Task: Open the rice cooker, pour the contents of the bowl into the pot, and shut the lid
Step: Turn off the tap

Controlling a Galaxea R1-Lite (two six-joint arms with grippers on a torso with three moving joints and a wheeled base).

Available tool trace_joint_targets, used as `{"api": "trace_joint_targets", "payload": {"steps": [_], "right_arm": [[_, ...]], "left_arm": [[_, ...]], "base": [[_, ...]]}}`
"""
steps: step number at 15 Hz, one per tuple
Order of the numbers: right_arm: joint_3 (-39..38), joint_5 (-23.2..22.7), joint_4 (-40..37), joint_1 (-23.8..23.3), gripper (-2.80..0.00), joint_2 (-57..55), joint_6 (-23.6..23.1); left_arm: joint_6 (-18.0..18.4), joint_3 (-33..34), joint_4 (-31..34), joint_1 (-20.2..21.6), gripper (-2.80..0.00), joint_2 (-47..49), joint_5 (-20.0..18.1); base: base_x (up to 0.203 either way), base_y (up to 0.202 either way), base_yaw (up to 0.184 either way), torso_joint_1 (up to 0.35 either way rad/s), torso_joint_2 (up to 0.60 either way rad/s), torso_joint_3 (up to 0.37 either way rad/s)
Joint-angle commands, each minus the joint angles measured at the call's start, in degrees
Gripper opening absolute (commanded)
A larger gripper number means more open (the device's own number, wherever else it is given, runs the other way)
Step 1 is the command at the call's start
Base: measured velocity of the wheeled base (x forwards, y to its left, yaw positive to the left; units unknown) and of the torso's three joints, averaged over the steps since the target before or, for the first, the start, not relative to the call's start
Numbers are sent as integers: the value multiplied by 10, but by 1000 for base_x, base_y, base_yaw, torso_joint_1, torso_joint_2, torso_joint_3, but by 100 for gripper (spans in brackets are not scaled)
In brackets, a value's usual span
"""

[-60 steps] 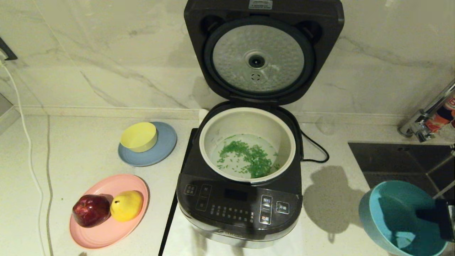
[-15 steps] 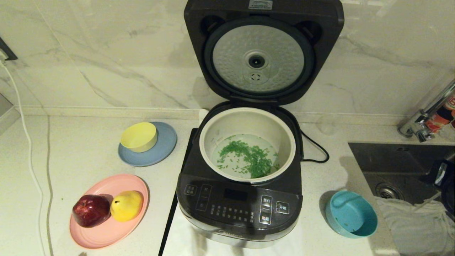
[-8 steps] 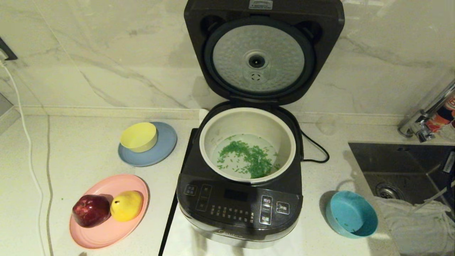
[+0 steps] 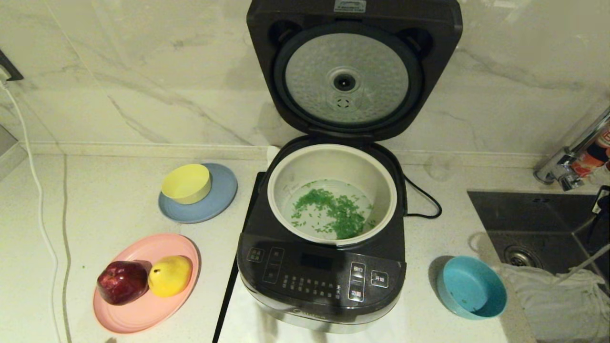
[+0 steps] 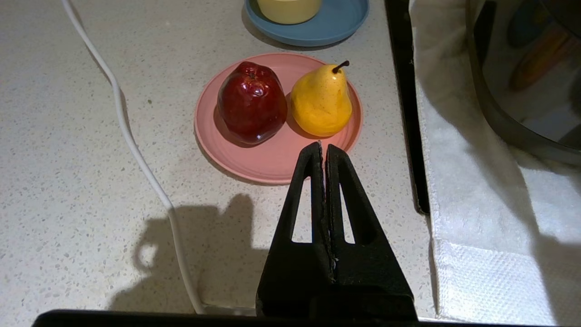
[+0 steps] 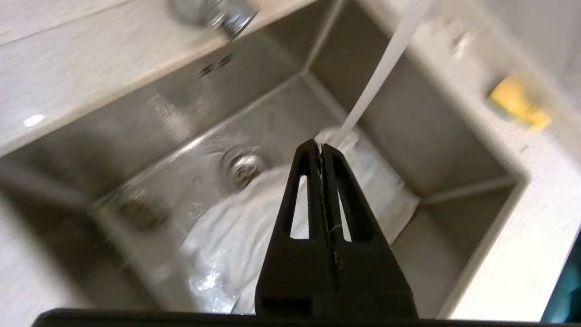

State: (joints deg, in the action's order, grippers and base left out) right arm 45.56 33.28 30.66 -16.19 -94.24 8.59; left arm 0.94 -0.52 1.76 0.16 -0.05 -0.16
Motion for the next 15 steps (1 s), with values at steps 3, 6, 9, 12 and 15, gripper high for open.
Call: {"api": "trace_joint_targets", "payload": {"steps": [3, 6, 9, 12, 15], "right_arm": [[0, 10, 154, -35, -280, -118, -62], [1, 21, 258, -47, -280, -200, -90], [14, 30, 338, -48, -280, -259, -118], [65, 50, 372, -44, -280, -309, -141], [107, 54, 376, -35, -280, -339, -145]], "left_arm": [[0, 0, 0, 0, -280, -1, 0], [0, 0, 0, 0, -280, -1, 0], [0, 0, 0, 0, -280, 0, 0], [0, 0, 0, 0, -280, 0, 0], [0, 0, 0, 0, -280, 0, 0]], "base": [[0, 0, 0, 0, 0, 0], [0, 0, 0, 0, 0, 0], [0, 0, 0, 0, 0, 0], [0, 0, 0, 0, 0, 0], [0, 0, 0, 0, 0, 0]]}}
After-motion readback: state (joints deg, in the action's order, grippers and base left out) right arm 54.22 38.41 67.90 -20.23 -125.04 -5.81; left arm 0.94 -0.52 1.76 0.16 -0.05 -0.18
